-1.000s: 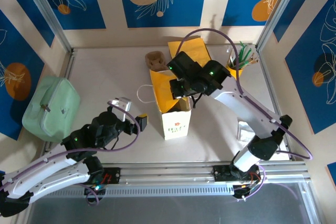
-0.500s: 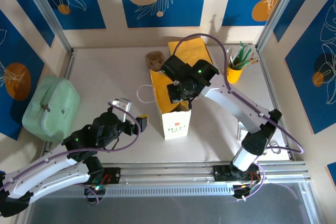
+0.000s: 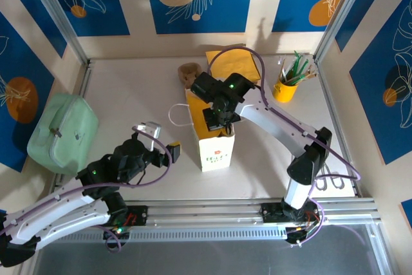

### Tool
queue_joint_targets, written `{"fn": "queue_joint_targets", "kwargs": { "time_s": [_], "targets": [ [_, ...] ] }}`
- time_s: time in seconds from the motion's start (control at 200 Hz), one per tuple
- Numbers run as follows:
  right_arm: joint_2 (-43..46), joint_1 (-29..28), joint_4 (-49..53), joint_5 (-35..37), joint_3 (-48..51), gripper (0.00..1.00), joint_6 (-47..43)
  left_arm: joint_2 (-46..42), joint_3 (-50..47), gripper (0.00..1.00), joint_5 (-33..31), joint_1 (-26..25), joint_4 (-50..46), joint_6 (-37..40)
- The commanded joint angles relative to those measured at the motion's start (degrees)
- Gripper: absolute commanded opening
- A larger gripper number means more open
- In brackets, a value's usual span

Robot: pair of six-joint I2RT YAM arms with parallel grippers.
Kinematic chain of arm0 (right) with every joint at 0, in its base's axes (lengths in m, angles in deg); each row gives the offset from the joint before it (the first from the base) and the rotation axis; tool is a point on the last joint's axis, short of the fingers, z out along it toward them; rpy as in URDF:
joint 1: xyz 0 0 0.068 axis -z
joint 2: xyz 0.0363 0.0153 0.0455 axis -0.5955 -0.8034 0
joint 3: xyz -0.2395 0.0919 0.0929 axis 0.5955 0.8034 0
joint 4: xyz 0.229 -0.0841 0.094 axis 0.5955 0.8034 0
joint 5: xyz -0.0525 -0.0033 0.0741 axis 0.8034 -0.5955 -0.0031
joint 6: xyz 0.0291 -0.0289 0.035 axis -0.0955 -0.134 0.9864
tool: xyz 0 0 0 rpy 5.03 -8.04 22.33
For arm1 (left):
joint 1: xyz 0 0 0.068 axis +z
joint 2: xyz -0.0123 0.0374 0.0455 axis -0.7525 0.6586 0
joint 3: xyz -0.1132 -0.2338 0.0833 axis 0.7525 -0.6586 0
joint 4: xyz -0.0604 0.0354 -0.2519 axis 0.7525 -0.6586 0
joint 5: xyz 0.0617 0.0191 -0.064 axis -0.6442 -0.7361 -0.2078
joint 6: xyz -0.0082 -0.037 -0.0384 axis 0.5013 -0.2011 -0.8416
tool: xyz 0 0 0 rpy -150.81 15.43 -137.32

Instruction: Pack the takeout coffee

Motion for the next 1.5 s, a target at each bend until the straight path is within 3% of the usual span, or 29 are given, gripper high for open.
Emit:
{"fn": "queue_joint_targets", "kwargs": {
  "time_s": [0.0,0.235,0.615,0.86,1.241,1.381,1.496],
  "targets": [
    [-1.99,-0.45,4.82,0.89,-3.19,0.12,1.36,-1.42,-0.67,0.99,-1.38,-0.42,0.93,-0.71],
    [-1.35,-0.72,3.53,-1.01,-6.69,0.26,1.25,-1.58,-0.63,0.99,-1.38,-0.42,0.49,-0.72],
    [2.61,-1.33,-0.95,-4.54,-9.64,0.29,-2.42,-1.76,-0.49,0.99,-1.49,-0.42,0.11,-0.89],
    [7.84,-1.38,-6.96,-6.95,-7.58,0.39,-4.64,-1.69,-0.3,0.99,-1.72,-0.42,0.22,-0.65],
    [17.34,0.91,-19.73,3.3,-2.89,0.56,-11.5,-2.29,0.07,0.99,-2.44,-0.42,-0.72,-0.45],
    [20.42,3.76,-25.1,6.95,-0.43,0.56,-15.07,-2.15,-0.02,0.99,-2.62,-0.42,-0.4,-0.39],
    [22.03,8.21,-28.19,4.9,1.14,0.56,-16.19,-1.96,-0.06,0.99,-2.88,-0.42,-0.29,-0.44]
  ]
}}
